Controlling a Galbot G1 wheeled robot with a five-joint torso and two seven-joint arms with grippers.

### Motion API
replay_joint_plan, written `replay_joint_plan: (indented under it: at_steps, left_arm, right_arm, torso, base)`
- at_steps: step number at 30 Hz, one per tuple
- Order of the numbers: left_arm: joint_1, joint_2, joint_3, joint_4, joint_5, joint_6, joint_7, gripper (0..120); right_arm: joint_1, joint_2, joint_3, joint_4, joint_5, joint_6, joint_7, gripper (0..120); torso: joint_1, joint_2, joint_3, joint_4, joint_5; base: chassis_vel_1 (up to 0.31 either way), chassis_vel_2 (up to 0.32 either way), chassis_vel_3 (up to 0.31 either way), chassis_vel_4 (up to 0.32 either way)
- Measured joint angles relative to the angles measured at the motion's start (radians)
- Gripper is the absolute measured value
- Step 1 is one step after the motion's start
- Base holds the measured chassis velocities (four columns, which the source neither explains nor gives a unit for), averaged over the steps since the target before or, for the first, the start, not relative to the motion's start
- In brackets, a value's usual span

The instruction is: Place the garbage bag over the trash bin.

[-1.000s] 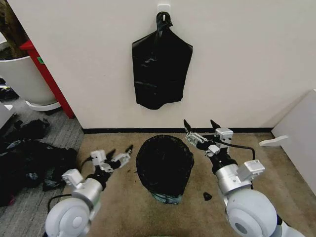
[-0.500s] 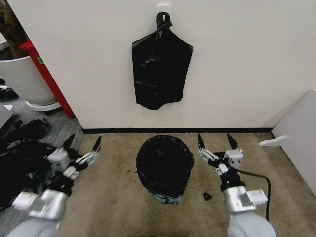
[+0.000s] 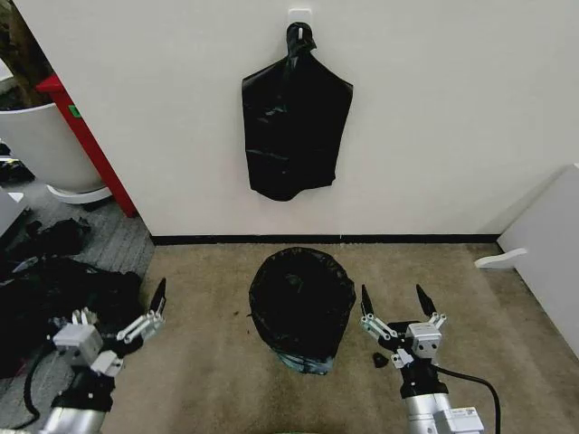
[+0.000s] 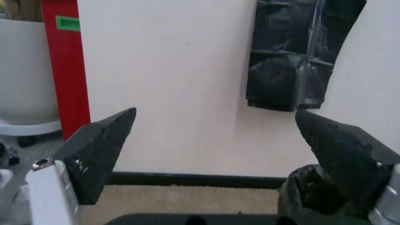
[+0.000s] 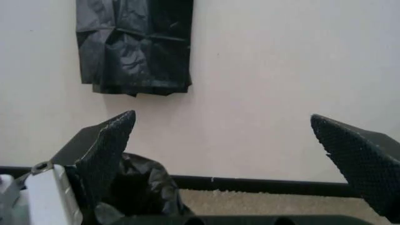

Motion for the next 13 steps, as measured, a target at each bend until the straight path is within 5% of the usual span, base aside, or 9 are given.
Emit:
replay_joint_plan:
  at_steps: [13]
  left_arm:
    - [-0.01,0.011,0.008,-0.023,0.0,0.053,-0.018,100]
  right_arm:
    - [-0.005,-0.012,0.038,0.019,0.044,-0.011,0.0,100]
  torso:
    - [0.0,0.0,0.0,-0.0001,0.0001]
  base:
    - [0.0,0.0,0.0,0.0]
